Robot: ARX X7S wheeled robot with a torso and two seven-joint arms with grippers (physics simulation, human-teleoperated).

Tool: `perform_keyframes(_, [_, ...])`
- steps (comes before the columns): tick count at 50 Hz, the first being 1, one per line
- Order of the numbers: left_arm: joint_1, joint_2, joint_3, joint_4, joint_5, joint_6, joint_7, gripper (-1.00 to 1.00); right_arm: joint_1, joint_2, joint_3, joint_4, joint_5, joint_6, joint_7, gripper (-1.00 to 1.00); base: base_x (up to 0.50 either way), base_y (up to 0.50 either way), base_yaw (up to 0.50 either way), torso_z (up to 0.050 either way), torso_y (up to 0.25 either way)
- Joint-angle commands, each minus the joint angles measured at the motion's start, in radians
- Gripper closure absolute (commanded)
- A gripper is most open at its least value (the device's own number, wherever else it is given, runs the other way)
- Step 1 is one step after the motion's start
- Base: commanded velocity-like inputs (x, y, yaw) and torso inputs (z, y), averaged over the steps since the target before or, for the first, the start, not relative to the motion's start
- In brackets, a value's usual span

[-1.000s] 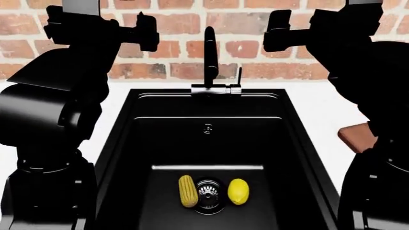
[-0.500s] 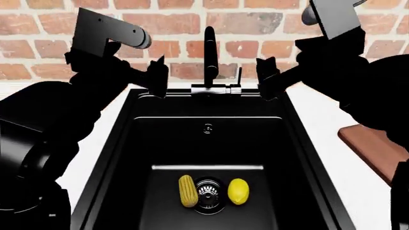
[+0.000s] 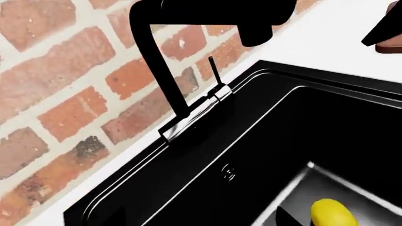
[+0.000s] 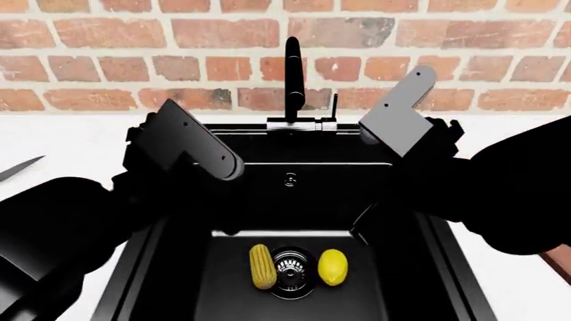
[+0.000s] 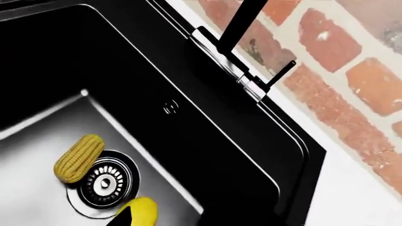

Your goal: Pick the vegetables from the sink and place them on the cutting board.

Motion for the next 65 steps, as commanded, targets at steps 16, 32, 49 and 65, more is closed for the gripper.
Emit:
perform_keyframes(16, [0.031, -0.011, 0.063, -0.007, -0.006, 0.047, -0.014, -1.0, -0.055, -0.13, -0.206, 0.222, -0.213, -0.188, -0.217, -1.0, 0.0, 0.0, 0.0, 0.0, 0.0])
perform_keyframes(32, [0.03, -0.016, 0.084, -0.026, 0.001, 0.074, -0.025, -1.0, -0.157, -0.163, -0.233, 0.411, -0.286, -0.297, -0.277, -1.0, 0.0, 0.0, 0.0, 0.0, 0.0])
perform_keyframes(49, [0.044, -0.018, 0.11, -0.065, 0.016, 0.104, -0.041, -1.0, -0.187, -0.207, -0.267, 0.512, -0.316, -0.326, -0.313, -1.0, 0.0, 0.0, 0.0, 0.0, 0.0])
perform_keyframes(65, [0.047, -0.017, 0.116, -0.08, 0.015, 0.124, -0.045, -1.0, -0.219, -0.264, -0.326, 0.674, -0.402, -0.411, -0.424, -1.0, 0.0, 0.0, 0.0, 0.0, 0.0])
